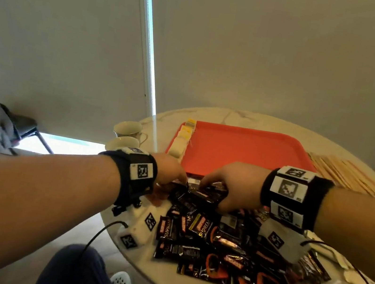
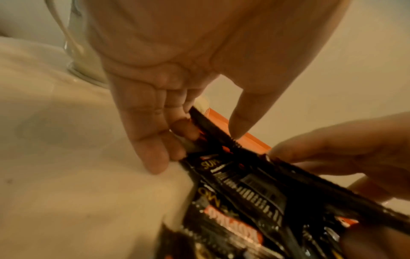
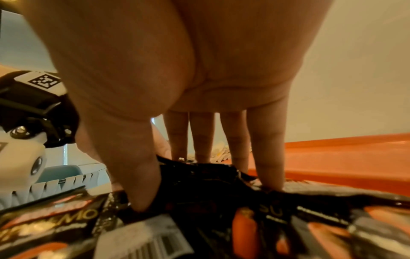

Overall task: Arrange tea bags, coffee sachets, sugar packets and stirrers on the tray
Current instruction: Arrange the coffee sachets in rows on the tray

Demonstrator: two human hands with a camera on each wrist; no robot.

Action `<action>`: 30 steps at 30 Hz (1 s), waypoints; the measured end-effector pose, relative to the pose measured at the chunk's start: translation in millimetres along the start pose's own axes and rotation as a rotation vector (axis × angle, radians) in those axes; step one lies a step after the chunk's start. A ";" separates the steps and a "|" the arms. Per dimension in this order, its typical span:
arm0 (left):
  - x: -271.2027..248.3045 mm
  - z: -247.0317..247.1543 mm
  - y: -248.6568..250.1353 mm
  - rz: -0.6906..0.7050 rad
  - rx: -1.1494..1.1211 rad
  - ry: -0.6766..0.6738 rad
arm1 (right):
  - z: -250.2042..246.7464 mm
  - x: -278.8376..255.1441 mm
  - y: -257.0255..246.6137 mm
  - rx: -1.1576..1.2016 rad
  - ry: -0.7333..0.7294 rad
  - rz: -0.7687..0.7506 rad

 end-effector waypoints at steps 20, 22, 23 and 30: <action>23.8 -10.3 -10.6 0.005 -0.282 0.000 | -10.7 3.5 6.3 0.175 0.097 -0.010; 23.8 -14.2 -18.4 -0.021 -0.299 -0.031 | -10.0 -1.9 15.4 0.156 0.062 0.073; 22.8 -15.9 -21.4 -0.028 -0.303 -0.043 | -8.6 -3.4 19.1 0.154 0.047 0.113; 7.9 -9.6 -28.5 -0.016 -0.224 -0.111 | 0.7 5.9 3.4 0.092 -0.045 0.112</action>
Point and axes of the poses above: each hand's wrist, its own x-axis towards the middle knuckle, its own z-axis out of the palm, y = z × x, the point moved 9 cm from there along x, towards the middle knuckle, and after that the axes turned 15 degrees about -z, right-handed, at the moved point
